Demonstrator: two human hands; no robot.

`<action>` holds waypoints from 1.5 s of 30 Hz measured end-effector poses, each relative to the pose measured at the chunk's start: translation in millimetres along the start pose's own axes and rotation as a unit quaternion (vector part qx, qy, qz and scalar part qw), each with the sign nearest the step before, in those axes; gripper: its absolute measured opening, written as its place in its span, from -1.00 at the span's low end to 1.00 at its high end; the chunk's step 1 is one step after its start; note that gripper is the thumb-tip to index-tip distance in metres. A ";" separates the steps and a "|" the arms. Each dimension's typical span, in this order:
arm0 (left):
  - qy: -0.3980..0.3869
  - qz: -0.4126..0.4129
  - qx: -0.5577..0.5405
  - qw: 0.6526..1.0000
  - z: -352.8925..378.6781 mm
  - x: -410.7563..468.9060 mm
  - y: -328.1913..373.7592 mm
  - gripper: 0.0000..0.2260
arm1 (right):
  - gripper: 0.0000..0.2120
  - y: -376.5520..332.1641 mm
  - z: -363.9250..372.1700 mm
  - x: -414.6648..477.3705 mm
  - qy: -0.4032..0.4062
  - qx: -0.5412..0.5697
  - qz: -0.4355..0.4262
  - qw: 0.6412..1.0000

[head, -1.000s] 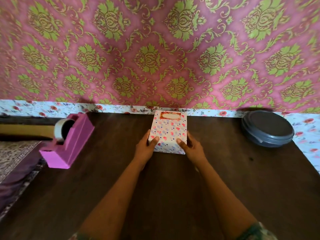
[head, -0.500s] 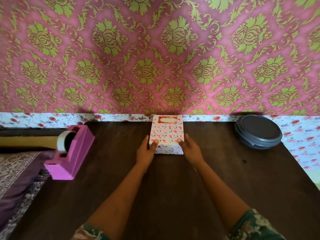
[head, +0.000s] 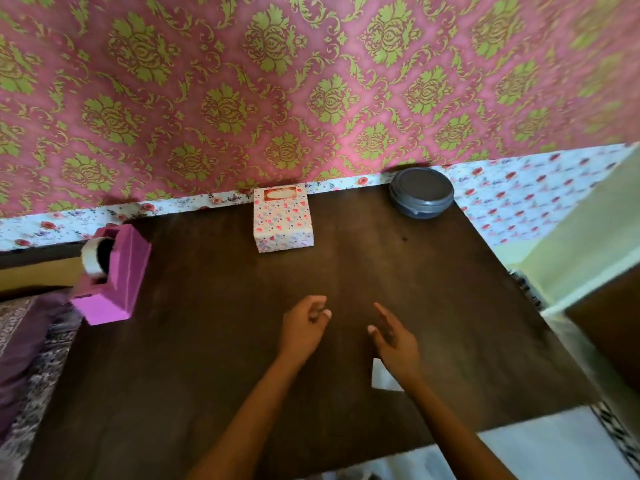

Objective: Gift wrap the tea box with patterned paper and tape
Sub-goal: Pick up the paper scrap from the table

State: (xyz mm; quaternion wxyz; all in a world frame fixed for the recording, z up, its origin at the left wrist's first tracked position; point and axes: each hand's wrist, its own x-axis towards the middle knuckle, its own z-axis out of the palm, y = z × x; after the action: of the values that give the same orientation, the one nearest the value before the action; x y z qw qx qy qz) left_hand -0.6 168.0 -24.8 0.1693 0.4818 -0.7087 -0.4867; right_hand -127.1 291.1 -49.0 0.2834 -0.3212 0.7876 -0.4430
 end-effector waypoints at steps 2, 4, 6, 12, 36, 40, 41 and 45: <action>-0.077 0.034 0.076 0.994 20.7 -10.7 -1.3 -0.70 | -0.55 8.2 -10.8 -13.7 0.021 -0.029 0.011 0.999; -0.144 0.078 0.147 0.975 43.9 -18.7 0.1 -0.68 | -0.56 15.7 -23.3 -23.0 0.049 -0.047 0.023 0.997; -0.182 0.112 0.198 0.957 64.7 -23.0 3.0 -0.64 | -0.55 20.1 -35.3 -30.1 0.071 -0.049 0.046 0.995; -0.175 0.172 0.327 0.913 100.0 -28.7 2.4 -0.67 | -0.52 34.6 -56.3 -48.5 0.097 -0.059 0.086 0.990; -0.026 0.010 0.035 0.999 57.0 0.0 52.2 -0.84 | -0.49 19.2 -79.6 -22.3 0.156 -0.178 0.019 0.972; -0.027 0.013 0.017 0.999 81.4 -0.3 69.0 -0.84 | -0.49 30.5 -106.5 -14.8 0.167 -0.180 0.011 0.969; -0.025 0.016 0.012 0.999 87.8 0.3 74.4 -0.85 | -0.49 32.0 -113.3 -12.7 0.166 -0.176 0.011 0.970; -0.015 0.016 -0.002 1.000 125.5 6.2 104.8 -0.82 | -0.49 41.4 -154.6 2.0 0.150 -0.151 -0.014 0.977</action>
State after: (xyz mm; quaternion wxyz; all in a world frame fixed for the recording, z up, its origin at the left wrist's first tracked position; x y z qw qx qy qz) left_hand -146.9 235.2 4.3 0.1673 0.4622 -0.7179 -0.4929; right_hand -251.9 385.9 -16.7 0.1035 -0.3012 0.8744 -0.3662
